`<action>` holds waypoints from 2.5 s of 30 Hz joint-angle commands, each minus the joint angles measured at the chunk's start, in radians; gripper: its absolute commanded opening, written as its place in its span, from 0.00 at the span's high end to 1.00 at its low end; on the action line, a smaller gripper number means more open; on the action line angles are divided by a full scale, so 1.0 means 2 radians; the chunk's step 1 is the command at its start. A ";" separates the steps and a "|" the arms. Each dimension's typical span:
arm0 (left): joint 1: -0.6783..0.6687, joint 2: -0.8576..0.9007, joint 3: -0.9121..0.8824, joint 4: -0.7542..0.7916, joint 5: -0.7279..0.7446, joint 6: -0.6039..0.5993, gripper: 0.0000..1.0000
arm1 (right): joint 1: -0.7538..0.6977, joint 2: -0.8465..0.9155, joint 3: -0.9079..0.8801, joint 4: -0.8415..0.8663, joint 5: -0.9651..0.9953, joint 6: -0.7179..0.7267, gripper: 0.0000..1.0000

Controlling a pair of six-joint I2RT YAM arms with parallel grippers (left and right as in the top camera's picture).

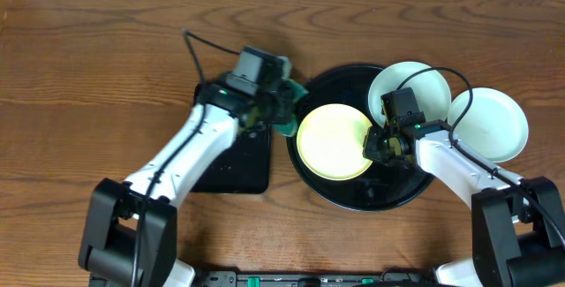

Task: Clean dirty plates on tray and stack at the side
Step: 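Return the sponge to the left tray with the left gripper, then lift the yellow plate upright with the right gripper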

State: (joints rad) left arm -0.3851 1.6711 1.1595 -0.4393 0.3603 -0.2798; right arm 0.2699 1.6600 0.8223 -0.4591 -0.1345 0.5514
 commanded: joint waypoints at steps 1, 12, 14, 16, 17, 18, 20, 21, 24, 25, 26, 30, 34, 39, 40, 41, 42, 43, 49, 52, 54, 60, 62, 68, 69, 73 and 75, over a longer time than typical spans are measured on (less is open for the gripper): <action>0.039 -0.002 0.002 -0.018 -0.010 0.013 0.89 | 0.005 0.014 -0.026 0.004 0.002 0.001 0.94; 0.105 0.001 -0.024 -0.060 -0.074 0.022 0.89 | 0.004 0.014 -0.041 0.040 0.001 0.001 0.99; 0.105 0.005 -0.032 -0.061 -0.074 0.026 0.89 | 0.004 0.014 -0.041 0.047 0.001 -0.003 0.99; 0.105 0.013 -0.040 -0.060 -0.074 0.028 0.88 | 0.004 0.014 -0.038 0.052 0.002 -0.015 0.99; 0.105 0.018 -0.043 -0.060 -0.075 0.031 0.86 | 0.004 0.014 -0.034 0.052 0.003 -0.022 0.99; 0.105 0.023 -0.045 -0.060 -0.075 0.031 0.83 | 0.004 0.014 -0.031 0.050 0.004 -0.028 0.99; 0.105 0.033 -0.045 -0.060 -0.080 0.031 0.72 | 0.004 0.011 -0.019 0.039 0.012 -0.038 0.99; 0.105 0.038 -0.045 -0.060 -0.082 0.031 0.71 | 0.004 0.008 -0.012 0.029 0.022 -0.043 0.99; 0.105 0.051 -0.045 -0.058 -0.082 0.031 0.67 | 0.004 -0.006 0.011 -0.004 0.050 -0.066 0.99; 0.105 0.054 -0.045 -0.058 -0.082 0.031 0.64 | 0.004 -0.010 0.019 -0.015 0.055 -0.073 0.99; 0.105 0.058 -0.045 -0.058 -0.082 0.031 0.61 | 0.004 -0.017 0.028 -0.026 0.061 -0.080 0.99; 0.105 0.061 -0.045 -0.059 -0.082 0.031 0.44 | 0.004 -0.043 0.057 -0.058 0.069 -0.104 0.99; 0.105 0.061 -0.045 -0.063 -0.082 0.031 0.39 | 0.004 -0.065 0.065 -0.066 0.071 -0.106 0.99; 0.105 0.061 -0.045 -0.075 -0.082 0.031 0.38 | 0.004 -0.071 0.065 -0.087 0.059 -0.102 0.99; 0.105 0.061 -0.045 -0.076 -0.082 0.031 0.37 | 0.004 -0.070 0.065 -0.091 0.059 -0.102 0.99; 0.105 0.061 -0.045 -0.076 -0.082 0.031 0.37 | 0.004 -0.068 0.065 -0.097 0.056 -0.097 0.99; 0.105 0.061 -0.045 -0.076 -0.082 0.031 0.37 | 0.004 -0.068 0.065 -0.102 0.052 -0.094 0.99; 0.105 0.061 -0.045 -0.076 -0.082 0.031 0.37 | 0.004 -0.066 0.064 -0.107 0.045 -0.094 0.99; 0.105 0.061 -0.045 -0.076 -0.082 0.031 0.37 | 0.004 -0.058 0.062 -0.124 0.032 -0.094 0.99; 0.105 0.061 -0.045 -0.077 -0.082 0.031 0.37 | 0.004 -0.058 0.062 -0.106 0.053 -0.095 0.99; 0.105 0.061 -0.045 -0.080 -0.082 0.031 0.37 | 0.004 -0.058 0.062 -0.092 0.068 -0.095 0.99; 0.105 0.061 -0.045 -0.083 -0.082 0.031 0.30 | 0.004 -0.059 0.069 -0.057 0.110 -0.129 0.99; 0.105 0.061 -0.045 -0.083 -0.082 0.031 0.29 | 0.004 -0.059 0.083 -0.062 0.119 -0.147 0.99; 0.105 0.061 -0.045 -0.083 -0.082 0.031 0.40 | 0.004 -0.062 0.138 -0.101 0.162 -0.191 0.99; 0.105 0.061 -0.045 -0.083 -0.082 0.031 0.43 | 0.004 -0.064 0.146 -0.107 0.170 -0.196 0.99; 0.105 0.061 -0.045 -0.083 -0.082 0.031 0.57 | 0.004 -0.078 0.169 -0.118 0.187 -0.214 0.99; 0.105 0.061 -0.045 -0.083 -0.082 0.031 0.65 | 0.004 -0.089 0.176 -0.118 0.190 -0.221 0.99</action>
State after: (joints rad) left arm -0.1757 1.7824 1.0710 -0.6014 0.2031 -0.2253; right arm 0.2737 1.5349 1.1313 -0.6930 0.1963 0.1669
